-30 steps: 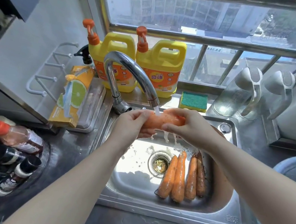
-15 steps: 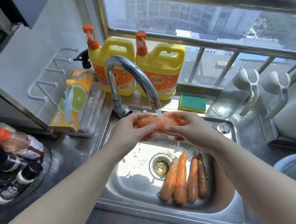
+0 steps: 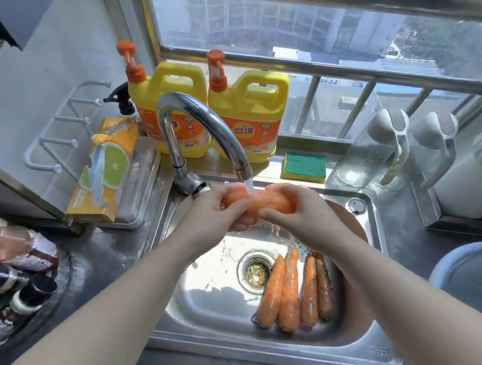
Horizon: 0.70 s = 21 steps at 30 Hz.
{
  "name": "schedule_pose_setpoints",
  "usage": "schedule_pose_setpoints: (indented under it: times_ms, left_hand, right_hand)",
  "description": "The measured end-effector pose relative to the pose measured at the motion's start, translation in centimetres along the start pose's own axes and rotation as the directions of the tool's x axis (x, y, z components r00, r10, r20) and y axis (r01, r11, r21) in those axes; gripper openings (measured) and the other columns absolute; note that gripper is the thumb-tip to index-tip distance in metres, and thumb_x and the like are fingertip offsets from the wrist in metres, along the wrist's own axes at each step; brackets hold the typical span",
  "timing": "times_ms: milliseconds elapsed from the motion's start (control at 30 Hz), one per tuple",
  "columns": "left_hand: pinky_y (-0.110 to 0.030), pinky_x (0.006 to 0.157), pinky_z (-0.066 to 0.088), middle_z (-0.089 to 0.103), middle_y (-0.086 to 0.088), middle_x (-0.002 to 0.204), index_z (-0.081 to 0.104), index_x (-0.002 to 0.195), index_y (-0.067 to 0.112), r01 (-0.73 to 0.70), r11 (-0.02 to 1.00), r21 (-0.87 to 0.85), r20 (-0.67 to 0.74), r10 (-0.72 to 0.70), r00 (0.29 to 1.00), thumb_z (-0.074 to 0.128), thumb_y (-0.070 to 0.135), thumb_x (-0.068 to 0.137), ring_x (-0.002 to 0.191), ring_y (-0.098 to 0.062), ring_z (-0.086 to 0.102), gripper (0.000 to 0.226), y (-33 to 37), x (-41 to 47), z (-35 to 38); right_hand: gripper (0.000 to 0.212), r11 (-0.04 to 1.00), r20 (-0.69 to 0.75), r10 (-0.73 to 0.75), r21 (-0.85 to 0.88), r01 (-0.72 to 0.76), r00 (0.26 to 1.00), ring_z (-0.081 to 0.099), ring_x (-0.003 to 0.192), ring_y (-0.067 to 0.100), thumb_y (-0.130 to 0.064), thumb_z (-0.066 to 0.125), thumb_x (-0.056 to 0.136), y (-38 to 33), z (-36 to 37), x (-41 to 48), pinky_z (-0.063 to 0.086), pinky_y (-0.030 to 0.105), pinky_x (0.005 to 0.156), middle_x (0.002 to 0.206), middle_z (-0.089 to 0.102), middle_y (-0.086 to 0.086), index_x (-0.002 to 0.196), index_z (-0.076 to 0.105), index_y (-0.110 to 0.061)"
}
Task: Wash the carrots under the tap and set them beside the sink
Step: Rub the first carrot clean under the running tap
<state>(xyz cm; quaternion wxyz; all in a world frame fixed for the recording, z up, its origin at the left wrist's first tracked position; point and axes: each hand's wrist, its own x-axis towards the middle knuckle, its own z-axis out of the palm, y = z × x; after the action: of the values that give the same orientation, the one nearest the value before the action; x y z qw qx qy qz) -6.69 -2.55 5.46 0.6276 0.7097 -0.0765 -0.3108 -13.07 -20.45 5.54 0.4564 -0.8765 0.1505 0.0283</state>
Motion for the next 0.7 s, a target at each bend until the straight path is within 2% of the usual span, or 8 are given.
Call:
schedule_pose_setpoints:
  times_ms: [67, 167, 233, 300, 433, 567, 667, 700]
  left_hand:
    - [-0.030, 0.076, 0.063, 0.073, -0.017, 0.101, 0.058, 0.125, 0.015, 0.012, 1.000, -0.023, -0.031, -0.012, 0.999, 0.056, 0.006, 0.101, 0.082, -0.021, 0.076, 0.025, 0.0, 0.0, 0.2]
    - [-0.032, 0.079, 0.063, 0.073, -0.015, 0.098, 0.059, 0.110, 0.025, 0.021, 0.998, -0.063, -0.055, -0.025, 0.998, 0.060, 0.006, 0.099, 0.083, -0.023, 0.076, 0.022, -0.1, -0.4, 1.0]
    - [-0.031, 0.078, 0.063, 0.074, -0.013, 0.096, 0.060, 0.107, 0.025, 0.043, 0.995, -0.091, -0.049, -0.048, 0.998, 0.058, 0.003, 0.100, 0.082, -0.021, 0.076, 0.023, -0.3, -0.6, 1.1]
    - [-0.031, 0.078, 0.063, 0.074, -0.013, 0.098, 0.061, 0.116, 0.019, 0.079, 0.986, -0.144, -0.048, -0.087, 0.995, 0.055, 0.002, 0.101, 0.082, -0.021, 0.076, 0.023, -0.4, -0.7, 1.0]
    - [-0.030, 0.079, 0.063, 0.074, -0.012, 0.097, 0.061, 0.108, 0.023, 0.051, 0.988, -0.149, -0.067, -0.061, 0.996, 0.054, 0.003, 0.102, 0.084, -0.023, 0.076, 0.023, -0.3, -1.2, 1.4]
    - [-0.026, 0.073, 0.062, 0.073, -0.015, 0.097, 0.063, 0.115, 0.018, 0.060, 0.988, -0.143, -0.079, -0.072, 0.994, 0.055, 0.005, 0.101, 0.080, -0.019, 0.076, 0.020, -0.2, -1.5, 1.1]
    - [-0.028, 0.073, 0.062, 0.073, -0.012, 0.096, 0.063, 0.115, 0.017, 0.040, 0.995, -0.093, -0.103, -0.050, 0.993, 0.059, 0.007, 0.100, 0.081, -0.021, 0.076, 0.018, -0.1, -1.6, 1.3]
    - [-0.028, 0.073, 0.062, 0.074, -0.012, 0.096, 0.063, 0.115, 0.018, 0.035, 0.996, -0.079, -0.109, -0.044, 0.993, 0.060, 0.008, 0.100, 0.081, -0.022, 0.076, 0.018, 0.0, -1.5, 1.3]
  right_hand:
    - [0.043, 1.000, 0.043, -0.024, -0.002, 0.024, 0.999, 0.063, 0.079, 0.006, -0.034, 0.081, 0.083, 0.3, -0.2, -0.1, 0.047, 0.022, 0.072, 0.095, 0.067, -0.011, 0.123, 0.065, -0.025]
    - [0.041, 0.999, -0.081, -0.043, 0.000, 0.043, 0.996, 0.065, 0.086, 0.007, -0.052, 0.082, 0.075, 0.7, 0.1, 0.1, 0.051, 0.025, 0.076, 0.094, 0.071, -0.010, 0.106, 0.072, -0.027]
    - [0.042, 0.999, 0.006, -0.022, 0.033, 0.022, 1.000, 0.066, 0.082, 0.004, -0.051, 0.081, 0.077, 0.8, -0.2, 0.3, 0.052, 0.024, 0.074, 0.093, 0.073, -0.008, 0.109, 0.073, -0.025]
    - [0.040, 0.999, 0.121, -0.017, 0.040, 0.012, 0.993, 0.065, 0.074, 0.000, -0.040, 0.080, 0.083, 0.8, -0.6, 0.3, 0.051, 0.022, 0.070, 0.093, 0.073, -0.006, 0.119, 0.070, -0.023]
    - [0.040, 0.998, -0.018, -0.047, -0.039, 0.046, 0.999, 0.063, 0.083, 0.004, -0.045, 0.083, 0.078, 0.1, -0.5, 0.3, 0.051, 0.025, 0.074, 0.095, 0.068, -0.008, 0.111, 0.071, -0.026]
    - [0.035, 0.999, 0.107, -0.034, 0.010, 0.033, 0.994, 0.061, 0.066, -0.003, -0.034, 0.078, 0.086, 0.0, -0.6, -0.1, 0.046, 0.019, 0.064, 0.087, 0.068, -0.009, 0.118, 0.068, -0.023]
    - [0.041, 0.999, -0.056, -0.026, -0.045, 0.024, 0.998, 0.064, 0.080, 0.006, -0.047, 0.083, 0.076, -0.1, 0.2, -0.3, 0.052, 0.027, 0.073, 0.092, 0.070, -0.007, 0.108, 0.070, -0.026]
    - [0.041, 1.000, -0.027, -0.011, -0.023, 0.010, 1.000, 0.064, 0.078, 0.006, -0.046, 0.083, 0.077, -0.1, 0.1, -0.2, 0.053, 0.027, 0.073, 0.093, 0.070, -0.006, 0.110, 0.070, -0.026]
